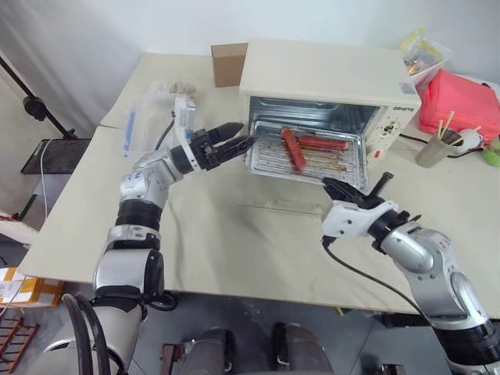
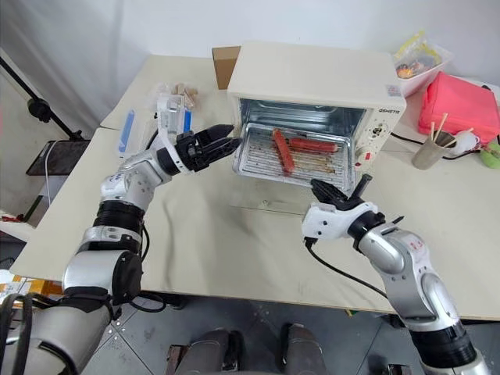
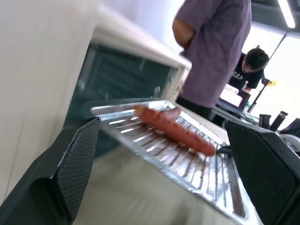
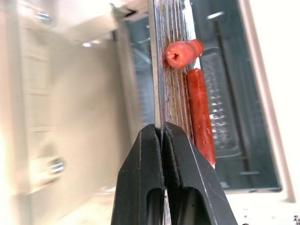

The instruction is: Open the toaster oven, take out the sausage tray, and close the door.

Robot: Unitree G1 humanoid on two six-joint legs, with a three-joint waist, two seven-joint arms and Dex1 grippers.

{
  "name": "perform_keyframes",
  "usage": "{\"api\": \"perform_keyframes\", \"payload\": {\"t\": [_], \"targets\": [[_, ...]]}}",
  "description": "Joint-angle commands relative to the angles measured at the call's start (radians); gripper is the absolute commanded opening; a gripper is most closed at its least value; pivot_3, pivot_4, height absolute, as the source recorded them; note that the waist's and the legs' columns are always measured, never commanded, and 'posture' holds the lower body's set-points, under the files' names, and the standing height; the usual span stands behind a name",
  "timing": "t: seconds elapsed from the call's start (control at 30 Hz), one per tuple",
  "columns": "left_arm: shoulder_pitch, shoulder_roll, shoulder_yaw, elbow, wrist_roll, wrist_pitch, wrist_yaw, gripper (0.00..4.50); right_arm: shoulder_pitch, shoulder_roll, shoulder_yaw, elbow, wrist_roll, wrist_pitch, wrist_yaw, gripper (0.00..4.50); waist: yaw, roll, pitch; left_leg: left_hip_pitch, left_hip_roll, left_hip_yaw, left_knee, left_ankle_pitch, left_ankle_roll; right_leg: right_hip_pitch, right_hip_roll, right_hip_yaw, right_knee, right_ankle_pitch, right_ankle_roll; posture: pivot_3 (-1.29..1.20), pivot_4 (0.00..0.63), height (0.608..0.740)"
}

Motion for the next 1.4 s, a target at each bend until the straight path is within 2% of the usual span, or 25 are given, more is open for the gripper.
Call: {"api": "perform_keyframes", "payload": {"t": [0.03,0.27,0.33,0.47,0.57,1.0,1.17,1.3,1.4], "targets": [[0.012,0.055,0.024,-0.096,-0.085,0.263,0.008,4.5,0.023,-0.018,-0.037,-0.087,0.005,-0.012,0.013,0.04,0.0,0.0,0.0,0.0,0.0,0.0,0.0,0.0,0.0,0.0,0.0,0.0,0.0,0.0,0.0,0.0,0.15,0.74],[0.049,0.095,0.038,-0.243,-0.221,0.842,0.129,4.5,-0.006,-0.018,-0.01,-0.075,0.017,-0.047,0.041,0.04,0.003,0.0,0.0,0.0,0.0,-0.003,0.006,0.0,0.001,0.001,-0.002,0.001,0.005,0.0,0.0,0.0,0.15,0.74],[0.041,0.051,0.1,-0.248,-0.259,0.934,0.197,4.5,-0.032,-0.017,0.01,-0.054,0.023,-0.069,0.052,0.04,0.003,0.0,0.0,0.0,0.0,-0.003,0.007,0.0,0.001,0.001,-0.003,0.002,0.005,0.0,0.0,0.0,0.15,0.74],[0.035,-0.003,0.166,-0.27,-0.276,0.981,0.294,4.5,-0.061,-0.013,0.023,-0.033,0.034,-0.094,0.066,0.04,0.002,0.0,0.0,0.0,0.0,-0.004,0.008,0.0,0.001,0.002,-0.003,0.002,0.006,0.0,0.0,0.0,0.15,0.74],[0.044,-0.024,0.165,-0.284,-0.271,1.003,0.339,3.93,-0.083,-0.01,0.025,-0.016,0.038,-0.107,0.072,0.03,0.001,0.0,0.0,0.0,0.0,-0.003,0.008,0.0,0.0,0.002,-0.003,0.002,0.006,0.0,0.0,0.0,0.15,0.74],[0.049,-0.044,0.213,-0.279,-0.301,1.073,0.404,0.01,-0.07,-0.012,0.015,-0.002,0.061,-0.14,0.088,0.03,0.002,0.0,0.0,0.0,-0.001,-0.003,0.008,0.0,0.0,0.001,-0.003,0.002,0.007,0.0,0.0,0.0,0.15,0.74],[0.032,-0.055,0.269,-0.242,-0.316,1.127,0.437,0.01,-0.061,0.008,0.007,-0.011,0.122,-0.106,0.111,0.03,0.002,0.0,0.0,0.0,-0.001,-0.003,0.008,0.0,0.0,0.001,-0.003,0.002,0.007,0.0,0.0,0.0,0.15,0.74],[0.022,-0.048,0.289,-0.188,-0.35,1.131,0.484,0.0,-0.038,0.009,-0.009,-0.021,0.183,-0.076,0.136,1.06,0.002,0.0,0.0,0.001,-0.001,-0.003,0.008,0.0,0.0,0.001,-0.003,0.002,0.008,0.0,0.0,0.0,0.15,0.74],[0.025,0.011,0.276,-0.11,-0.431,1.131,0.511,0.0,-0.002,-0.018,-0.06,-0.004,0.222,-0.114,0.13,2.08,0.002,0.0,0.0,0.001,-0.001,-0.003,0.008,-0.001,0.0,0.001,-0.003,0.002,0.009,0.0,0.0,0.0,0.15,0.74]]}}
